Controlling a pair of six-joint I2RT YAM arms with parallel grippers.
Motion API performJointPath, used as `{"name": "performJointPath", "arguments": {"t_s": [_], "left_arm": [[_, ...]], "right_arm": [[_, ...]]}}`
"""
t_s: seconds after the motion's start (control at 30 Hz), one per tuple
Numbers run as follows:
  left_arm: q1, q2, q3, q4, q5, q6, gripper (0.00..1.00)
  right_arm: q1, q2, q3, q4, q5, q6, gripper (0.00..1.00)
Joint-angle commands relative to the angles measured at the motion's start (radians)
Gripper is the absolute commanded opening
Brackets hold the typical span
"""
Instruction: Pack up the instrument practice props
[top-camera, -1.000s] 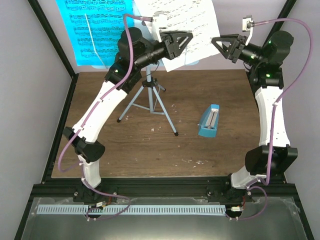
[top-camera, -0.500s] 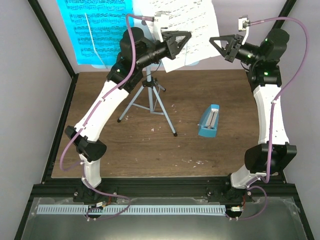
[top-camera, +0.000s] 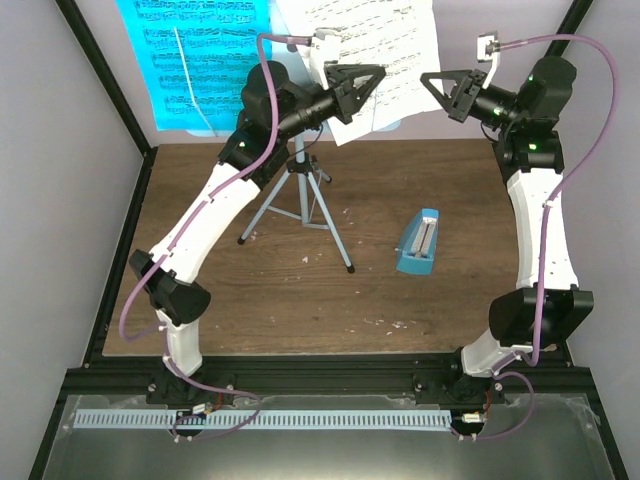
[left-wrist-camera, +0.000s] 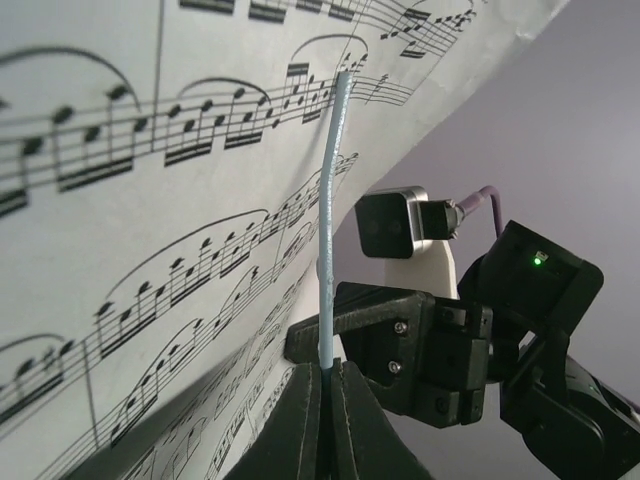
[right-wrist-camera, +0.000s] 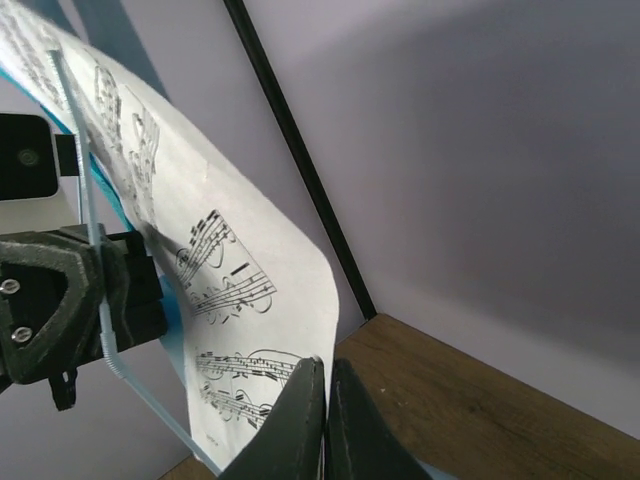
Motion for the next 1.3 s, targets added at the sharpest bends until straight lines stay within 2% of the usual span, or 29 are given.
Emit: {"name": "performJointPath", "arguments": {"t_s": [0.0,0.2,0.37,0.63,0.83,0.9,1.03,1.13,1.27], "left_arm": [[-0.003,-0.038,-0.020,0.030,0.031,0.057,0.00],[-0.003,-0.047,-0.032,0.041,0.043,0.073,0.00],[-0.003,-0.049,-0.035,0.040,0.032,0.073,0.00],[-0.002,-0.060,-0.059,0.031,-0.034,0.047,0.00],[0.005,-0.070,-0.082,0.035,-0.047,0.024,0.02],[0.010,-0.076,-0.096,0.045,-0.039,0.015,0.23],[0.019,-0.100,-0.136,0.075,-0.013,-0.003,0.47],[0.030,-0.139,-0.191,0.127,0.035,-0.031,0.59],[0.059,-0.230,-0.323,0.232,0.142,-0.095,0.68]], "right_arm": [[0.004,0.004,0.052,-0.035,0.043,-0.011,0.01],[0.004,-0.003,0.058,-0.060,0.103,-0.012,0.01],[-0.008,-0.059,0.030,-0.100,0.276,-0.035,0.01],[-0.172,-0.207,-0.268,-0.043,0.450,0.086,0.01],[-0.264,-0.311,-0.592,0.009,0.545,0.148,0.01],[-0.264,-0.326,-0.663,-0.010,0.591,0.124,0.01],[-0.265,-0.310,-0.771,-0.032,0.667,0.063,0.01],[-0.264,-0.249,-0.809,-0.042,0.683,0.023,0.01],[-0.265,-0.142,-0.821,-0.045,0.647,-0.011,0.01]]}}
